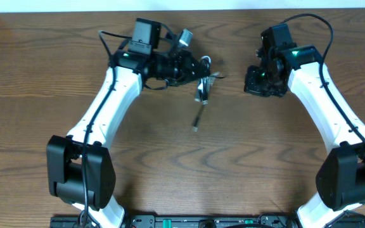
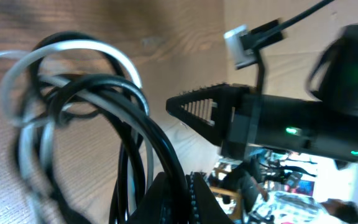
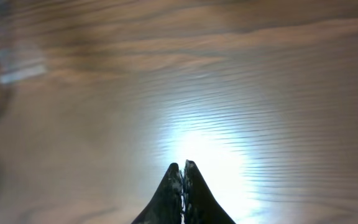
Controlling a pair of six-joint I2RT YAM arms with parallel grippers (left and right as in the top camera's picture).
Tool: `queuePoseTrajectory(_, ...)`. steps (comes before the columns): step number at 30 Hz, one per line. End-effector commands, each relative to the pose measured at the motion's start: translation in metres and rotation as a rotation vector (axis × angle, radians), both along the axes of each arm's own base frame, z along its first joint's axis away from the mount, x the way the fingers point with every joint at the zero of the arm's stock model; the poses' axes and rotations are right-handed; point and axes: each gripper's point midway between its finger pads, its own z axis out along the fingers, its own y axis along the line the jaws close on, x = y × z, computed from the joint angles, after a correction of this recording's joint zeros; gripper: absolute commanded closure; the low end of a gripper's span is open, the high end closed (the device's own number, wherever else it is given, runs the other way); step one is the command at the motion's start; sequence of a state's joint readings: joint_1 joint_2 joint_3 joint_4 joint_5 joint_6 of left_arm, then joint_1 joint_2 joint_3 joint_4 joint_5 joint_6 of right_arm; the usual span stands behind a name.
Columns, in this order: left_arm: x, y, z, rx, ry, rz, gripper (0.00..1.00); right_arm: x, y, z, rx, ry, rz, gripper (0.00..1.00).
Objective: Untangle cables
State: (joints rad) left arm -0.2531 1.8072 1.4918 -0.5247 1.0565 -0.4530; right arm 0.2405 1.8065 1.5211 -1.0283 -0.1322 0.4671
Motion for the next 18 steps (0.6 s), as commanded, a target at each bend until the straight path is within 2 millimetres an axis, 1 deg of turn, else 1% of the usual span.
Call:
queuePoseTrajectory(1,0.006,0.015,0.015,-0.087,0.002,-0.007,0.93,0.009,-0.027,-0.004,-0.141,-0.018,-0.091,0.99)
queuePoseTrajectory(3,0.005,0.017,0.019,-0.107,-0.003,-0.018,0.92,0.011,-0.018,-0.003,-0.103,-0.030,-0.033,0.99)
queuePoseTrajectory(4,0.004,0.016,0.020,-0.115,-0.010,-0.028,0.93,0.013,0.001,0.000,-0.024,-0.053,0.091,0.97)
queuePoseTrajectory(5,0.002,0.016,0.022,-0.123,-0.022,-0.041,0.93,0.013,0.015,0.004,0.043,-0.072,0.178,0.94)
queuePoseTrajectory(6,0.000,0.015,0.024,-0.139,-0.040,-0.063,0.93,0.011,0.035,0.012,0.143,-0.100,0.292,0.87)
queuePoseTrajectory(7,-0.004,0.013,0.029,-0.165,-0.053,-0.091,0.93,0.007,0.059,0.031,0.285,-0.140,0.407,0.79)
queuePoseTrajectory(9,-0.014,0.010,0.044,-0.250,-0.093,-0.168,0.93,0.005,0.079,0.066,0.442,-0.213,0.502,0.66)
queuePoseTrajectory(11,-0.020,0.008,0.058,-0.321,-0.127,-0.225,0.92,0.009,0.084,0.098,0.508,-0.287,0.535,0.56)
queuePoseTrajectory(13,-0.023,0.007,0.067,-0.365,-0.156,-0.262,0.93,0.012,0.084,0.120,0.527,-0.340,0.545,0.52)
queuePoseTrajectory(16,-0.021,0.007,0.070,-0.370,-0.142,-0.258,0.92,0.020,0.085,0.143,0.540,-0.394,0.539,0.48)
queuePoseTrajectory(18,-0.021,0.006,0.070,-0.370,-0.136,-0.255,0.92,0.025,0.087,0.148,0.556,-0.402,0.500,0.47)
